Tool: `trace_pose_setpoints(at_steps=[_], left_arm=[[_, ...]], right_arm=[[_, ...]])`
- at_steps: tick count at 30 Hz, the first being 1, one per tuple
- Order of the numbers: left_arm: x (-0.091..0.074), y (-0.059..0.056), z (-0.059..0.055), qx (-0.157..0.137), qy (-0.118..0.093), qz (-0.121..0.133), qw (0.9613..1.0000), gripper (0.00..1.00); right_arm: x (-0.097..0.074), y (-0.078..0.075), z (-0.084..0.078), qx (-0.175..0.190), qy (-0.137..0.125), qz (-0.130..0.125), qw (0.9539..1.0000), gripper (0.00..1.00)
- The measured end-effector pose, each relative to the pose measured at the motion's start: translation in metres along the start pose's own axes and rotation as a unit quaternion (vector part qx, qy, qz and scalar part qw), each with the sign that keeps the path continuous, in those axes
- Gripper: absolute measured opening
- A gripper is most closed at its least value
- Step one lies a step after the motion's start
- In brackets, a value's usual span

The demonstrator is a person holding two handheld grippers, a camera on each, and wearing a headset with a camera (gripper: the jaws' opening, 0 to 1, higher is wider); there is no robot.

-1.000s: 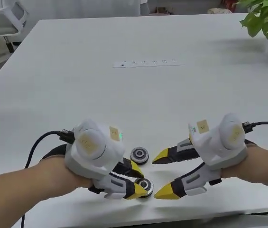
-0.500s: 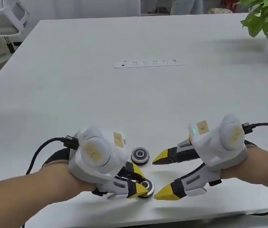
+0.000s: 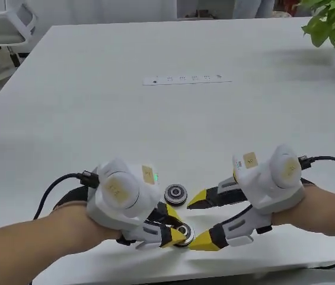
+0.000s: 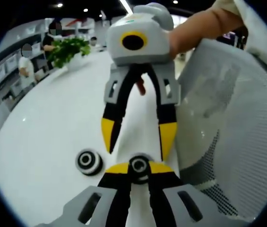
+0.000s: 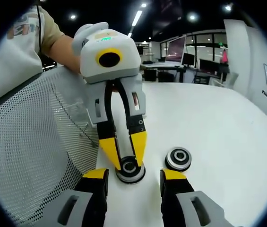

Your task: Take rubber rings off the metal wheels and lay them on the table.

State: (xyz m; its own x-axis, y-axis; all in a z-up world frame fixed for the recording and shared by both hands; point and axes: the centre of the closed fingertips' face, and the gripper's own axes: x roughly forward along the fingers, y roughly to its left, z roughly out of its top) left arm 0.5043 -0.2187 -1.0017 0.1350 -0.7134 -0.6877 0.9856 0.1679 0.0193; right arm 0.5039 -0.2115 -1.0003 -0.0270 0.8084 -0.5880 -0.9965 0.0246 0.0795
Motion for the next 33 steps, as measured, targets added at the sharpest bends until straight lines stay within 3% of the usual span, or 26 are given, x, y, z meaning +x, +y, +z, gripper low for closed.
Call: trace_pose_setpoints(at_steps=[17,23,33], left_arm=[[0.0,0.0,0.0,0.001,-0.001,0.004,1.0,0.13],[0.0,0.0,0.0,0.001,-0.002,0.005,1.0,0.13],[-0.001,0.001,0.0,0.002,-0.003,0.008,1.0,0.13]], right_arm=[[0.016,0.005,-0.006,-0.004,0.012,0.013,0.9998,0.33],[0.016,0.005,-0.006,-0.008,0.01,0.013,0.9998,0.27],[0.012,0.005,-0.01,-0.007,0.012,0.011,0.9998,0.26]])
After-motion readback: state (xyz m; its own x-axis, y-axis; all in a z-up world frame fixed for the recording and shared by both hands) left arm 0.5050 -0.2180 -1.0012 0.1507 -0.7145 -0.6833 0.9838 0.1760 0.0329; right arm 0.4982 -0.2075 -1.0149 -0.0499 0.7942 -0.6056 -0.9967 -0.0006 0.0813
